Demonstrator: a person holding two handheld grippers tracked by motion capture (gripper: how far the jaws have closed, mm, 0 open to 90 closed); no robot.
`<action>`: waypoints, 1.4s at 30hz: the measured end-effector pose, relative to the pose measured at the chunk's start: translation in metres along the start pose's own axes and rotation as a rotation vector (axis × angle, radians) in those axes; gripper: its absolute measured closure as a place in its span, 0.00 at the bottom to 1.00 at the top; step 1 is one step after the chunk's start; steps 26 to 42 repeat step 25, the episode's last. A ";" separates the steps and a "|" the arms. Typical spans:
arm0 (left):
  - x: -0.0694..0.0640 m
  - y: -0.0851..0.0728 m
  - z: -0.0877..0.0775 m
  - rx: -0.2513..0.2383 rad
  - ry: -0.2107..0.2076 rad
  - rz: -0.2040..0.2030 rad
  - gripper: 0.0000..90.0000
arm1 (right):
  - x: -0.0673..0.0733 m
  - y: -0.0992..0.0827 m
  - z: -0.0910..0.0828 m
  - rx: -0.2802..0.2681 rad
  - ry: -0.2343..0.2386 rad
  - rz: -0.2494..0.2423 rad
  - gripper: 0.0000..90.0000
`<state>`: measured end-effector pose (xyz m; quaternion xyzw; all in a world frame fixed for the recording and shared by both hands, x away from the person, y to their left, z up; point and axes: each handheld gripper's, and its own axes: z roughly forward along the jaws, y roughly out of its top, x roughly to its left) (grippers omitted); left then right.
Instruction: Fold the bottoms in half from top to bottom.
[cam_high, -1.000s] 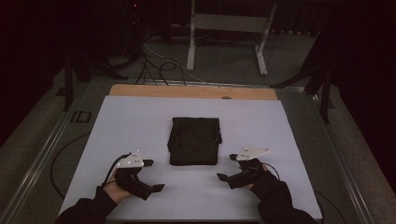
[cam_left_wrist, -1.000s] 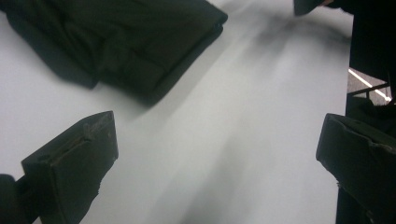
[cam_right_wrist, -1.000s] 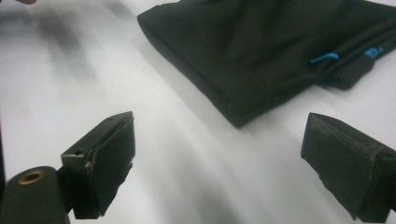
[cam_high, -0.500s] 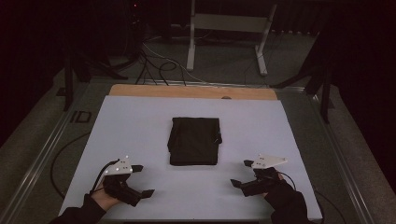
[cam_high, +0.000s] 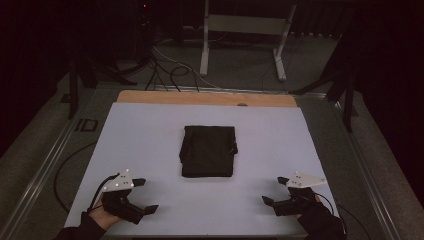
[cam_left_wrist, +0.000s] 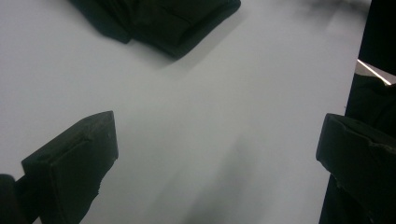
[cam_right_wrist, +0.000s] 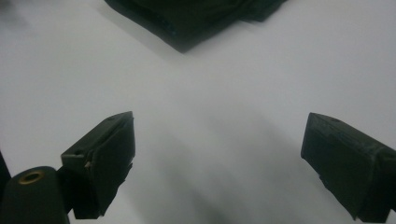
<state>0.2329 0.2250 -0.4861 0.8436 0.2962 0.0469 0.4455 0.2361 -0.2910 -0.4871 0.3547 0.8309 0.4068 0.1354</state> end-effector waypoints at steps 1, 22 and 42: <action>0.000 0.000 -0.002 -0.005 0.008 0.002 0.00 | -0.001 -0.001 -0.002 0.004 -0.005 0.004 0.11; -0.003 0.000 0.007 -0.010 -0.022 -0.003 0.00 | -0.002 0.003 0.003 -0.021 -0.006 0.003 0.11; -0.003 0.001 0.006 -0.015 -0.021 -0.002 0.00 | -0.002 0.003 0.003 -0.020 -0.006 0.005 0.11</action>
